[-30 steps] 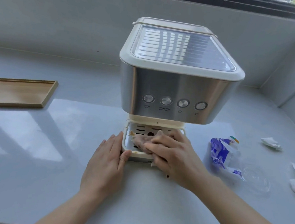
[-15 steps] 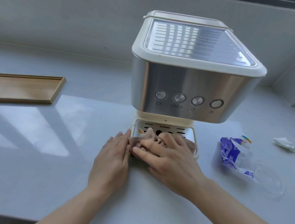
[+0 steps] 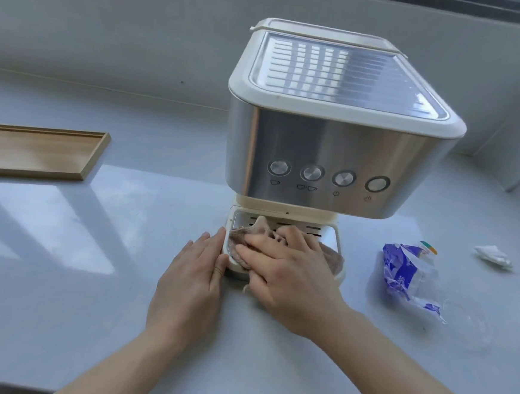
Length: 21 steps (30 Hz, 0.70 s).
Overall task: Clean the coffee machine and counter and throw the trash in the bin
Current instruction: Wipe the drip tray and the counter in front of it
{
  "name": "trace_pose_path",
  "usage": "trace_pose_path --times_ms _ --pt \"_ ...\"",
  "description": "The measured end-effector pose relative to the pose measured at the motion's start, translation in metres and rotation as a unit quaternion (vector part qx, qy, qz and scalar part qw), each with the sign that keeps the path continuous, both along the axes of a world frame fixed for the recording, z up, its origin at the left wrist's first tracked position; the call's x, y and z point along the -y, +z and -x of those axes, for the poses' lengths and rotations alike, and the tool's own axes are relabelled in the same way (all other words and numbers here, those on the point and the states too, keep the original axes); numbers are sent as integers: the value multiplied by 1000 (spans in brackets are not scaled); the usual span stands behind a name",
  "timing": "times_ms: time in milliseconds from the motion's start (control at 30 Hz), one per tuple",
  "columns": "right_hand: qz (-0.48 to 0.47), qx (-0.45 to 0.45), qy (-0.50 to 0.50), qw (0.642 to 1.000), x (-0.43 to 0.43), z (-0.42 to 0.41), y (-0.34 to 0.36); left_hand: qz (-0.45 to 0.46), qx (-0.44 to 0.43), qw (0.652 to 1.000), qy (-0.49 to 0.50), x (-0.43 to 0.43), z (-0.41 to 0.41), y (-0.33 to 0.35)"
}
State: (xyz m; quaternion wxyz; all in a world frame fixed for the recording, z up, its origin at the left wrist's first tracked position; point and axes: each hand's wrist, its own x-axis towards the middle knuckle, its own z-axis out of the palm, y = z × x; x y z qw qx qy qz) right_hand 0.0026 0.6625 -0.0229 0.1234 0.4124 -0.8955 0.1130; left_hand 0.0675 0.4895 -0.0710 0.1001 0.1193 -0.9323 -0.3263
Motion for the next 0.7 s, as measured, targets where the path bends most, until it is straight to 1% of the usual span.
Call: trace_pose_path --times_ms 67,167,233,267,333,400,467,600,700 --pt "8 1 -6 1000 -8 5 -3 -1 1 1000 -4 0 0 -1" --pt "55 1 -87 995 -36 16 -5 -6 4 1000 0 0 1 -2" --pt "76 -1 -113 991 -36 14 -4 -8 7 1000 3 -1 0 -2" --pt "64 -13 -101 993 -28 10 -5 -8 8 1000 3 -1 0 -1" --pt "24 -25 -28 999 -11 0 -9 -6 6 1000 2 -1 1 1" --pt "4 -5 13 1000 -5 4 -7 -3 7 1000 1 0 1 1" --pt "5 19 0 1000 0 14 -1 1 10 1000 2 0 1 -2" --pt "-33 46 -32 998 20 16 5 -2 17 1000 10 -1 0 -2" --pt "-15 43 -11 999 7 6 0 -2 18 1000 9 -1 0 0"
